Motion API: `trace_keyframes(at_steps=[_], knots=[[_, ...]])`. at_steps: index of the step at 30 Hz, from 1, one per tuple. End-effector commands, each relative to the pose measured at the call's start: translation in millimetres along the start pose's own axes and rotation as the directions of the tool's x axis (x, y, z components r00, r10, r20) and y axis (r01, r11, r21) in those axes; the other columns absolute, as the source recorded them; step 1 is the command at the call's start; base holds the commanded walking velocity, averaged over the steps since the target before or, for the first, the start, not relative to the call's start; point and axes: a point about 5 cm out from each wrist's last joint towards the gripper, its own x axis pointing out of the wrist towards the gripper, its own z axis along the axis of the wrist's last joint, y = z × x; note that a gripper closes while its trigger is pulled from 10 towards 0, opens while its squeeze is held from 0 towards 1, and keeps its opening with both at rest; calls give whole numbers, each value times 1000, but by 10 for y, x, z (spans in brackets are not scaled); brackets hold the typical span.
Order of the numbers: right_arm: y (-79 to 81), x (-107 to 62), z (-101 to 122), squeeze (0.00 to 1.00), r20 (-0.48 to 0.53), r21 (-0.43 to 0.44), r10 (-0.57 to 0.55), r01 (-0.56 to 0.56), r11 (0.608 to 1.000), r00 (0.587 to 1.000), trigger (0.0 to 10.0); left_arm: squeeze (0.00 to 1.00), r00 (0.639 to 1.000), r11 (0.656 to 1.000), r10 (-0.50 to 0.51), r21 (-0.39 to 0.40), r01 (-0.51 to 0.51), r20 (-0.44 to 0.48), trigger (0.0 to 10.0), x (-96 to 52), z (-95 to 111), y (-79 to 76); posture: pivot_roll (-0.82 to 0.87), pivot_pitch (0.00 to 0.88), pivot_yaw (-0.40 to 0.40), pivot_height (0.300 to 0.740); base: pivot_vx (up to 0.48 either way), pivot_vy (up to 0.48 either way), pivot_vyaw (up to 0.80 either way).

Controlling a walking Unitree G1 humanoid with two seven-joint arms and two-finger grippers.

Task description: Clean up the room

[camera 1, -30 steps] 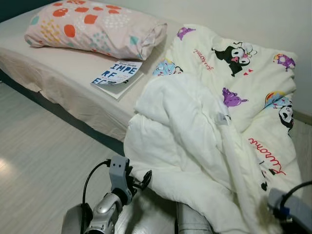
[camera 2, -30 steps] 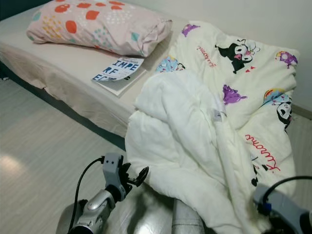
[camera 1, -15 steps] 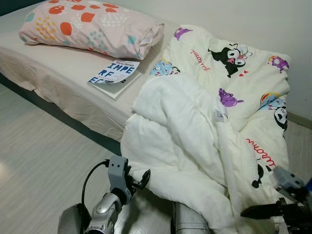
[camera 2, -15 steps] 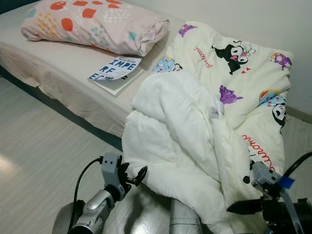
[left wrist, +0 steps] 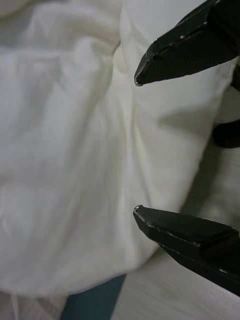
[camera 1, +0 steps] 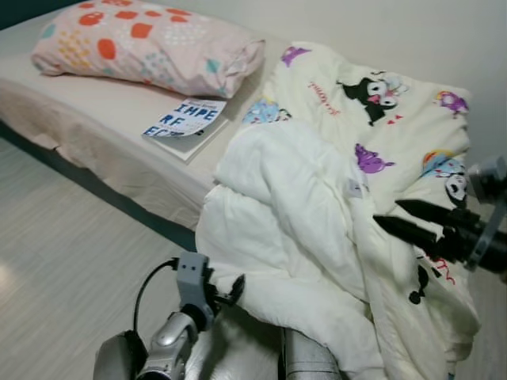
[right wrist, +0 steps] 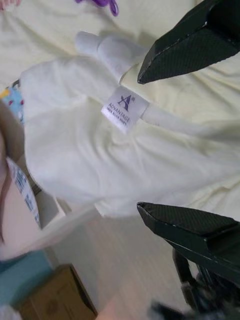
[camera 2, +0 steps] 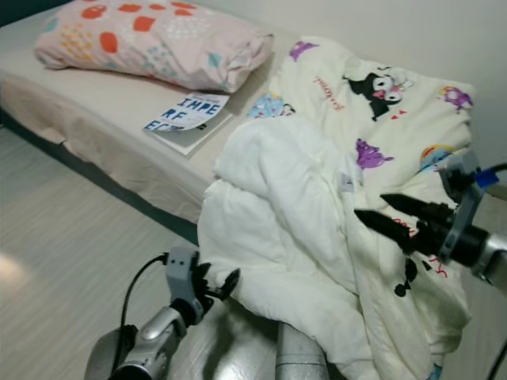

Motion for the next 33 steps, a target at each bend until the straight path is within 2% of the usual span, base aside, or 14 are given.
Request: trace_keyframes(at_steps=[1, 3, 5, 6, 7, 8, 13, 14, 20, 21, 22, 23, 24, 33], knots=[[-78, 35, -78, 1000, -1, -3, -73, 73, 997, 997, 10000, 0, 1000, 1000, 18, 5, -18, -17, 10000, -59, -44, 55, -187, 231, -14, 429, 0, 0, 0], [-78, 35, -78, 1000, -1, -3, -73, 73, 997, 997, 10000, 0, 1000, 1000, 18, 5, -18, -17, 10000, -59, -44, 55, -187, 231, -14, 429, 0, 0, 0], [-118, 224, -169, 992, 26, 27, -127, 126, 992, 992, 10000, 0, 998, 998, 60, 25, -60, -1, 10000, -120, 12, 202, -145, 248, 2, 429, 0, 0, 0], [-152, 340, -203, 341, 39, 50, -165, 163, 985, 986, 10000, 0, 996, 996, 84, 36, -84, 6, 10000, -159, 45, 290, -129, 256, 8, 429, 0, 0, 0], [-152, 340, -203, 341, 39, 50, -165, 163, 985, 986, 10000, 0, 996, 996, 84, 36, -84, 6, 10000, -159, 45, 290, -129, 256, 8, 429, 0, 0, 0], [-180, 433, -226, 0, 46, 68, -200, 196, 978, 979, 10000, 0, 995, 994, 101, 48, -101, 11, 10000, -195, 71, 362, -114, 263, 12, 429, 0, 0, 0], [-266, 589, -223, 0, 60, 88, -292, 286, 954, 955, 10000, 0, 992, 990, 122, 63, -123, 18, 10000, -266, 112, 471, -77, 277, 27, 429, 0, 0, 0], [-373, 666, -166, 0, 67, 103, -407, 400, 911, 911, 10000, 0, 992, 989, 126, 79, -127, 20, 10000, -342, 121, 531, -49, 286, 36, 429, 0, 0, 0], [-460, 677, -157, 0, 50, 113, -495, 488, 866, 867, 10000, 0, 992, 988, 123, 87, -124, 15, 10000, -397, 100, 543, -39, 293, 37, 429, 0, 0, 0], [-510, 655, -168, 0, 21, 100, -538, 534, 839, 842, 8863, 0, 993, 989, 121, 88, -122, 11, 10000, -420, 75, 531, -41, 294, 35, 429, 0, 0, 0], [-543, 635, -177, 0, 0, 89, -567, 565, 820, 824, 8863, 0, 993, 989, 120, 88, -120, 8, 10000, -438, 56, 523, -42, 294, 34, 429, 0, 0, 0], [-566, 626, -181, 0, -11, 78, -583, 582, 810, 812, 1412, 0, 993, 989, 119, 88, -119, 6, 10000, -446, 44, 513, -44, 293, 33, 429, 0, 0, 0], [-564, 628, -182, 0, -19, 76, -567, 567, 821, 824, 0, 0, 993, 989, 119, 84, -119, 6, 10000, -441, 39, 500, -48, 293, 32, 429, 0, 0, 0], [-511, 696, -291, 0, -136, 14, -455, 461, 887, 880, 0, 0, 994, 991, 111, 72, -111, 1, 10000, -402, 38, 448, -72, 292, 26, 429, 0, 0, 0]])
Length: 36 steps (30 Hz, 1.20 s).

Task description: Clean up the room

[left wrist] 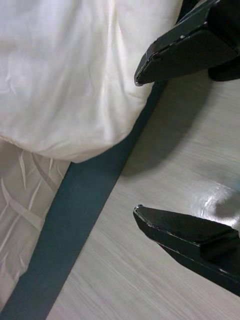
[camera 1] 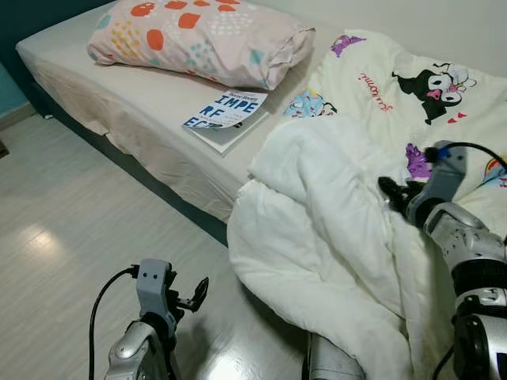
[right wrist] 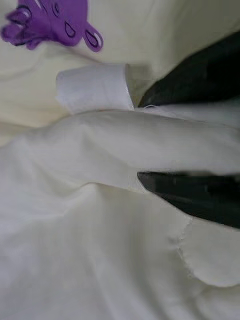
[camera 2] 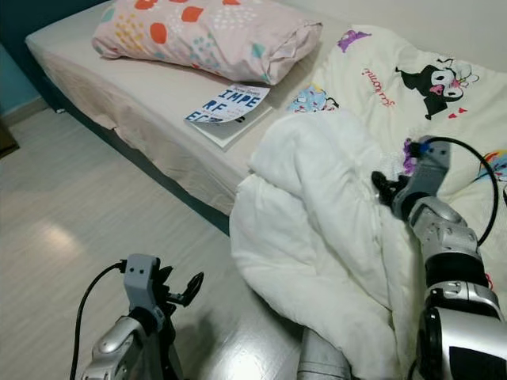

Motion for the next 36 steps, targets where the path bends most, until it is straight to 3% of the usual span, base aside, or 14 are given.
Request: trace_keyframes(at_steps=[1, 12, 15, 16, 18, 19, 21, 27, 29, 30, 31, 33, 34, 36], knots=[[18, 3, -32, 0, -60, -31, 57, -59, 998, 997, 0, 0, 1000, 1000, 6, -19, -6, -31, 10000, -28, -69, -25, -87, 288, 24, 429, 0, 0, 0], [212, -51, 98, 0, -47, -112, 327, -330, 937, 944, 0, 0, 999, 999, -5, -40, 4, -35, 10000, 46, -72, -118, -112, 274, 7, 429, 0, 0, 0], [503, -219, 2, 0, -157, -200, 567, -588, 784, 809, 0, 0, 999, 999, -3, -47, 1, -34, 10000, 68, -74, -136, -126, 265, -5, 429, 0, 0, 0], [503, -219, 2, 0, -157, -200, 567, -588, 784, 809, 0, 0, 999, 999, -3, -47, 1, -34, 10000, 68, -74, -136, -126, 265, -5, 429, 0, 0, 0], [739, -395, -173, 0, -273, -204, 695, -746, 634, 665, 0, 0, 1000, 999, 4, -53, -5, -31, 10000, 74, -72, -135, -135, 258, -14, 429, 0, 0, 0], [739, -395, -173, 0, -273, -204, 695, -746, 634, 665, 0, 0, 1000, 999, 4, -53, -5, -31, 10000, 74, -72, -135, -135, 258, -14, 429, 0, 0, 0], [1014, -672, -509, 0, -409, -126, 790, -885, 447, 457, 0, 0, 1000, 998, 11, -58, -13, -29, 10000, 92, -67, -141, -141, 253, -22, 429, 0, 0, 0], [1161, -879, -935, 0, -529, -63, 785, -938, 341, 321, 0, 0, 1000, 998, 8, -62, -10, -29, 10000, 109, -71, -168, -151, 247, -27, 429, 0, 0, 0], [1183, -887, -1087, 0, -564, -72, 757, -933, 352, 330, 0, 0, 1000, 998, 6, -65, -8, -28, 10000, 113, -74, -181, -151, 247, -27, 429, 0, 0, 0], [1174, -843, -1206, 0, -594, -112, 710, -913, 393, 378, 10000, 0, 1000, 998, 2, -68, -4, -28, 10000, 122, -78, -200, -156, 243, -26, 429, 0, 0, 0], [1174, -843, -1206, 0, -594, -112, 710, -913, 393, 378, 10000, 0, 1000, 998, 2, -68, -4, -28, 10000, 122, -78, -200, -156, 243, -26, 429, 0, 0, 0], [1145, -768, -1284, 0, -601, -167, 651, -869, 465, 464, 10000, 0, 1000, 998, -5, -70, 3, -27, 10000, 135, -79, -226, -157, 243, -26, 429, 0, 0, 0], [1109, -712, -1261, 863, -580, -191, 626, -834, 517, 521, 10000, 0, 1000, 997, -8, -71, 6, -27, 10000, 140, -78, -233, -159, 243, -26, 429, 0, 0, 0], [1046, -674, -1187, 1000, -545, -222, 586, -777, 590, 600, 10000, 0, 1000, 997, -11, -72, 9, -27, 10000, 144, -79, -239, -161, 243, -27, 429, 0, 0, 0]])
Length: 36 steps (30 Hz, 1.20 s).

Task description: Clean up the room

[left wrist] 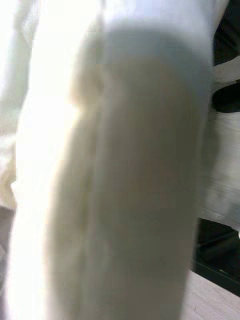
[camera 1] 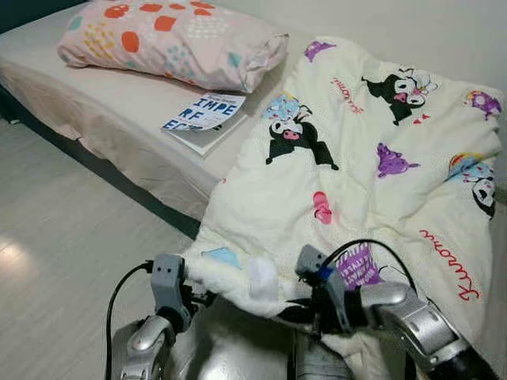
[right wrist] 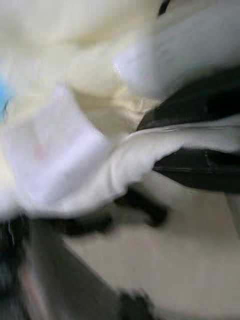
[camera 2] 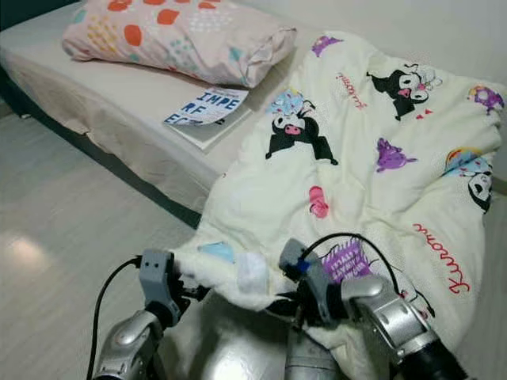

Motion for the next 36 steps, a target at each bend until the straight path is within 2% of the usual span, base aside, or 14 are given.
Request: trace_keyframes(at_steps=[1, 6, 10, 14, 16, 22, 26, 27, 29, 30, 31, 32, 35, 36], knots=[[-76, -59, -17, 1000, -7, 15, -78, 78, 997, 997, 10000, 0, 1000, 1000, -2, -15, 2, -21, 10000, -20, -76, -36, -161, 243, -27, 429, 0, 0, 0], [-91, -83, 21, 1000, 33, 51, -97, 96, 994, 995, 10000, 0, 1000, 1000, -4, -15, 4, -22, 10000, -18, -77, -37, -162, 242, -26, 429, 0, 0, 0], [51, -134, 53, 1000, 94, 91, 5, -13, 996, 996, 10000, 0, 1000, 1000, -6, -14, 5, -23, 10000, -6, -75, -46, -164, 238, -26, 429, 0, 0, 0], [355, -239, 119, 1000, 218, 128, 225, -256, 958, 950, 10000, 0, 998, 998, 57, 2, -57, -41, 10000, -17, -70, 75, -175, 221, -24, 429, 0, 0, 0], [389, -251, 120, 1000, 234, 136, 240, -276, 951, 942, 10000, 0, 996, 997, 77, 6, -77, -49, 10000, -25, -74, 117, -175, 221, -24, 429, 0, 0, 0], [268, -171, 57, 1000, 316, 258, 90, -177, 950, 945, 10000, 0, 970, 980, 198, 28, -196, -142, 10000, -153, -195, 352, -173, 192, -24, 429, 0, 0, 0], [53, -10, -247, 1000, 244, 430, -183, 62, 900, 952, 10000, 0, 905, 951, 309, 63, -304, -292, 10000, -427, -477, 523, -171, 152, -21, 429, 0, 0, 0], [16, 37, -360, 682, 188, 471, -244, 130, 872, 951, 10000, 0, 884, 942, 333, 74, -328, -329, 10000, -501, -547, 554, -173, 140, -21, 429, 0, 0, 0], [16, 37, -360, 682, 188, 471, -244, 130, 872, 951, 10000, 0, 884, 942, 333, 74, -328, -329, 10000, -501, -547, 554, -173, 140, -21, 429, 0, 0, 0], [-12, 75, -480, 682, 134, 511, -305, 198, 836, 943, 10000, 0, 860, 931, 359, 77, -356, -362, 10000, -580, -615, 587, -173, 134, -21, 429, 0, 0, 0], [-44, 108, -635, 0, 73, 563, -374, 271, 781, 925, 10000, 0, 829, 919, 387, 94, -383, -403, 10000, -680, -695, 622, -169, 114, -16, 429, 0, 0, 0], [-44, 108, -635, 0, 73, 563, -374, 271, 781, 925, 10000, 0, 829, 919, 387, 94, -383, -403, 10000, -680, -695, 622, -169, 114, -16, 429, 0, 0, 0], [-14, 130, -1173, 0, -81, 718, -513, 406, 565, 855, 10000, 0, 707, 865, 476, 135, -483, -523, 10000, -1069, -939, 746, -166, 74, 2, 439, 0, 0, 0], [-14, 130, -1173, 0, -81, 718, -513, 406, 565, 855, 10000, 0, 707, 865, 476, 135, -483, -523, 10000, -1069, -939, 746, -166, 74, 2, 439, 0, 0, 0]])
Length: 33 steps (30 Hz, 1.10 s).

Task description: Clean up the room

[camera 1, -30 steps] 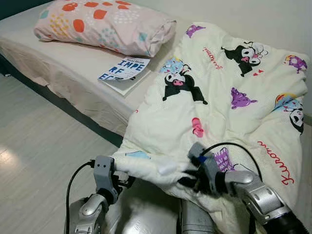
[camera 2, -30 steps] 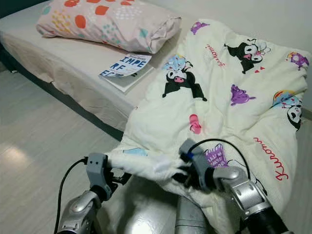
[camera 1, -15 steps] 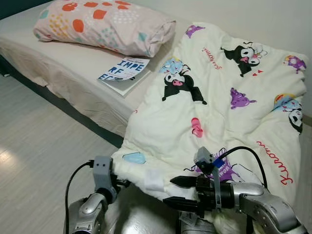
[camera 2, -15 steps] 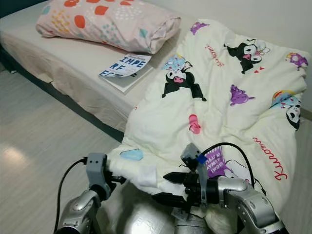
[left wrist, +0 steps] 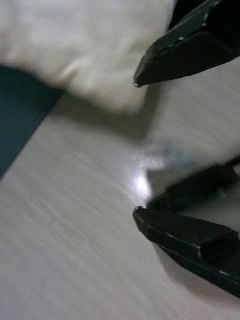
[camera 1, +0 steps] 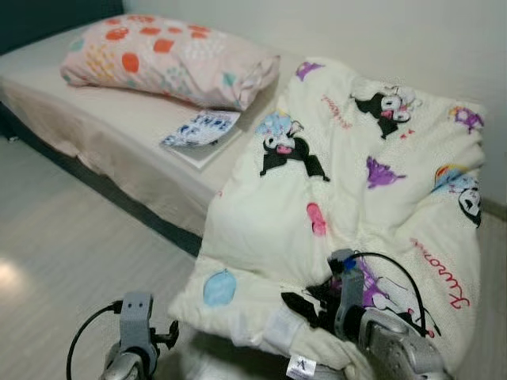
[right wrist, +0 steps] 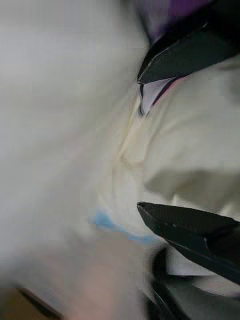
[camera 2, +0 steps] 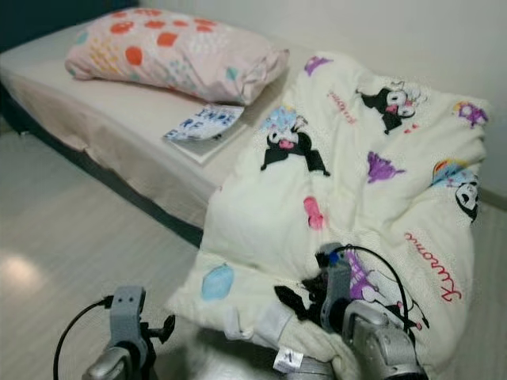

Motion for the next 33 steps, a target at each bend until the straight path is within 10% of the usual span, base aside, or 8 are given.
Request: trace_keyframes(at_steps=[1, 9, 19, 33], knots=[[-265, -128, -336, 0, -74, 81, -159, 165, 983, 985, 10000, 0, 978, 995, 101, 6, -102, -180, 10000, -190, -424, 247, -165, 69, 3, 444, 0, 0, 0], [-231, -53, -351, 0, -36, 132, -143, 147, 980, 989, 10000, 0, 964, 988, 151, 2, -155, -220, 10000, -249, -496, 371, -145, 4, 0, 464, 0, 0, 0], [282, 344, -18, 0, 83, 72, 105, -111, 991, 991, 10000, 0, 996, 995, 76, -55, -78, -46, 10000, 9, -20, 85, -68, 0, -21, 503, 0, 0, 0], [666, 533, 203, 0, 113, -21, 290, -289, 957, 950, 10000, 0, 986, 991, 93, -113, -78, 137, 10000, 128, 468, 79, -7, 0, -64, 542, 0, 0, 0]])
